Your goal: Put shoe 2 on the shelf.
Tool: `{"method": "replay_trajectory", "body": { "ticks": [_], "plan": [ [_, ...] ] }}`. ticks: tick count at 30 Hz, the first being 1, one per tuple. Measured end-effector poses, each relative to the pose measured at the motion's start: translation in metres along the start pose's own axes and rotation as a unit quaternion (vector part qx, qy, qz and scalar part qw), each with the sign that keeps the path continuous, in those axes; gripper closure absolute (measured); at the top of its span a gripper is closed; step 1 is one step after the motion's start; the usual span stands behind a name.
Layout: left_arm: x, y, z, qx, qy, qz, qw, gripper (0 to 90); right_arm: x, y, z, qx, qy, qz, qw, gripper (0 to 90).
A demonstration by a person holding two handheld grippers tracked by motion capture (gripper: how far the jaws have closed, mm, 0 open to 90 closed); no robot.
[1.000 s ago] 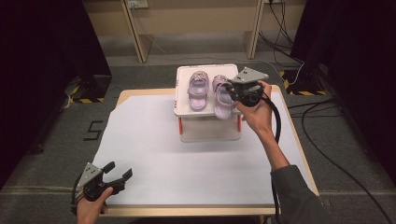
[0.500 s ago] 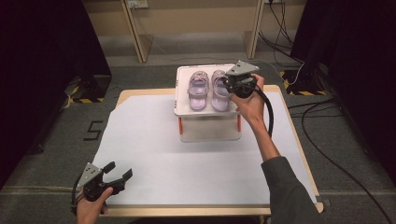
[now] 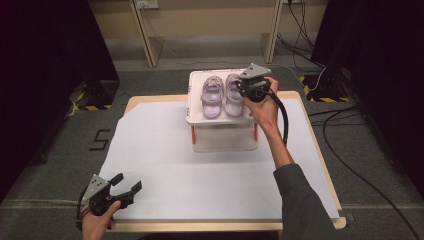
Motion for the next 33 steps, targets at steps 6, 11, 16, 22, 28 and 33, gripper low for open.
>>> {"method": "replay_trajectory", "body": {
  "ticks": [6,11,16,22,28,33],
  "plan": [
    [0.0,0.0,0.0,0.0,0.0,0.001,1.0,16.5,-0.005,0.0,-0.005,-0.005,0.002,0.006,1.0,79.9],
    [0.0,0.0,0.0,-0.001,0.0,0.001,1.0,16.5,-0.006,-0.001,-0.007,-0.008,0.002,-0.001,1.0,74.7],
    [0.0,0.0,0.001,-0.001,0.0,-0.001,1.0,16.5,-0.008,-0.001,-0.009,-0.011,-0.004,0.012,0.9998,72.4],
    [0.0,0.0,0.001,0.0,0.0,0.001,1.0,16.5,-0.004,-0.002,-0.006,-0.014,-0.006,0.0,0.9999,60.4],
    [0.0,0.0,0.001,-0.001,0.0,0.0,1.0,16.5,-0.005,-0.001,0.004,0.001,0.0,-0.032,0.9995,53.2],
    [0.0,0.0,0.0,-0.001,0.001,0.0,1.0,16.5,-0.004,0.005,0.023,0.04,0.016,-0.085,0.9955,50.4]
  ]
}}
Point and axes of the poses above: each handheld gripper's, and its own axes: z roughly backward along the jaws, y roughly out of its top, x roughly to its right, the point moved 8 cm from there along -z, roughly forward along the jaws, and after that the axes turned 4 degrees about x, right-handed, at the moved point
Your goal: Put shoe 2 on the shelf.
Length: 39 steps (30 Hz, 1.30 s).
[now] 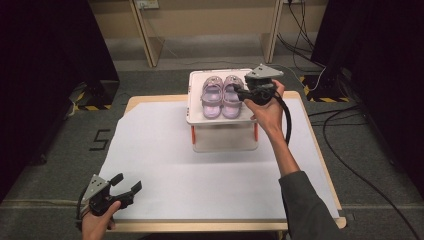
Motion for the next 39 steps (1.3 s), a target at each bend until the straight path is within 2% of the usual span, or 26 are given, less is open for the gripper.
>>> {"method": "replay_trajectory", "body": {
  "ticks": [3,5,12,15,20,22,29,32,36,39],
  "plan": [
    [0.0,0.0,0.0,0.0,0.0,0.0,1.0,16.5,-0.001,0.001,0.006,0.005,0.003,-0.008,1.0,49.3],
    [0.0,0.0,0.0,0.0,0.0,-0.001,1.0,16.5,-0.004,0.002,0.015,0.018,0.01,-0.023,0.9995,48.3],
    [-0.001,-0.001,0.0,0.0,0.002,0.001,1.0,16.5,-0.016,-0.006,0.032,0.028,0.026,-0.039,0.9985,45.2],
    [-0.001,0.0,0.0,0.001,0.002,0.003,1.0,16.5,-0.019,-0.009,0.036,0.029,0.027,-0.038,0.9985,44.1],
    [-0.002,-0.001,0.002,0.0,0.005,0.003,1.0,16.5,-0.031,-0.021,0.049,0.041,0.04,-0.053,0.997,40.9],
    [-0.002,-0.001,0.001,-0.001,0.006,0.005,1.0,16.5,-0.039,-0.03,0.059,0.044,0.048,-0.05,0.9966,38.9],
    [-0.003,-0.003,0.0,-0.006,0.008,0.004,0.9999,16.5,-0.05,-0.051,0.075,0.05,0.051,-0.06,0.9956,36.5],
    [-0.004,-0.003,0.0,-0.007,0.01,0.004,0.9999,16.5,-0.057,-0.068,0.079,0.035,0.061,-0.061,0.9956,35.3],
    [-0.002,-0.001,0.0,-0.004,0.01,0.002,0.9999,16.5,-0.06,-0.078,0.082,0.029,0.075,-0.074,0.994,33.3],
    [-0.001,-0.002,0.0,-0.007,0.006,-0.002,1.0,16.5,-0.064,-0.085,0.083,0.019,0.079,-0.073,0.9941,32.8]
  ]
}}
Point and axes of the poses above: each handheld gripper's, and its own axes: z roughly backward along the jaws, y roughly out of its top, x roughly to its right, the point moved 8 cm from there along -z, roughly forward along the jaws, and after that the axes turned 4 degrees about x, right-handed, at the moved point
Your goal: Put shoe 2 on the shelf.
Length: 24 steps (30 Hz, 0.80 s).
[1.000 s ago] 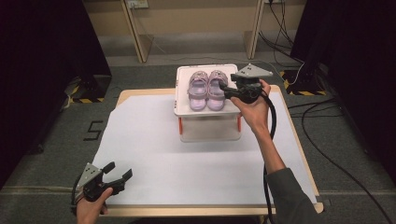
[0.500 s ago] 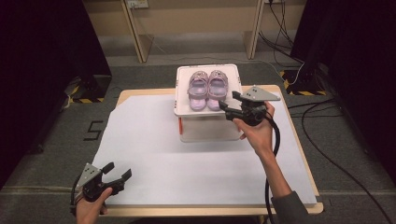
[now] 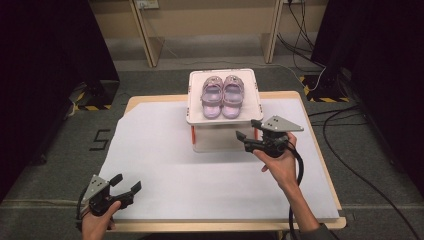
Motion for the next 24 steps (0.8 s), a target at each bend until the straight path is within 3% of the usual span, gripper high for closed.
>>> {"method": "replay_trajectory", "body": {
  "ticks": [9,19,24],
  "plan": [
    [-0.001,0.0,0.003,0.004,-0.002,0.002,1.0,16.5,-0.017,-0.039,-0.001,-0.044,0.014,-0.004,0.9989,30.0],
    [0.001,-0.001,0.002,0.0,-0.007,-0.001,1.0,16.5,-0.037,-0.062,0.001,-0.054,0.035,-0.003,0.9979,28.1],
    [0.003,-0.002,0.001,-0.005,-0.011,-0.003,0.9999,16.5,-0.04,-0.077,0.003,-0.052,0.033,-0.002,0.9981,28.2]
  ]
}}
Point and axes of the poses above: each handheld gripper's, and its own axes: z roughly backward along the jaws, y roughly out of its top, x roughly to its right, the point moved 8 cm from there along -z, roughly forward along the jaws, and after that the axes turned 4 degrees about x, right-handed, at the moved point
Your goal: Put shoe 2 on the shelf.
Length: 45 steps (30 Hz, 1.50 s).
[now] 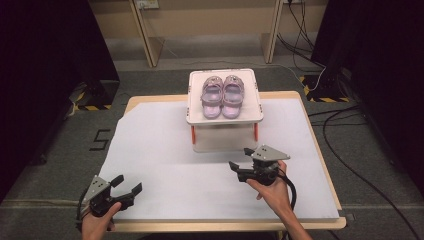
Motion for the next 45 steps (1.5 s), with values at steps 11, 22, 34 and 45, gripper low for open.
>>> {"method": "replay_trajectory", "body": {
  "ticks": [11,22,34,45],
  "plan": [
    [0.001,0.0,0.0,0.001,-0.001,0.0,1.0,16.5,-0.003,-0.041,0.006,-0.026,-0.001,-0.011,0.9996,26.3],
    [0.001,0.0,-0.001,0.0,-0.002,-0.001,1.0,16.5,0.0,-0.052,0.02,-0.023,-0.007,-0.026,0.9994,19.9],
    [0.002,-0.003,-0.003,-0.008,-0.005,-0.002,1.0,14.7,-0.003,-0.065,0.028,-0.034,-0.01,-0.036,0.9987,17.3],
    [0.003,-0.004,-0.003,-0.012,-0.005,-0.004,0.9999,14.7,-0.005,-0.07,0.031,-0.038,-0.011,-0.035,0.9986,17.1]
  ]
}}
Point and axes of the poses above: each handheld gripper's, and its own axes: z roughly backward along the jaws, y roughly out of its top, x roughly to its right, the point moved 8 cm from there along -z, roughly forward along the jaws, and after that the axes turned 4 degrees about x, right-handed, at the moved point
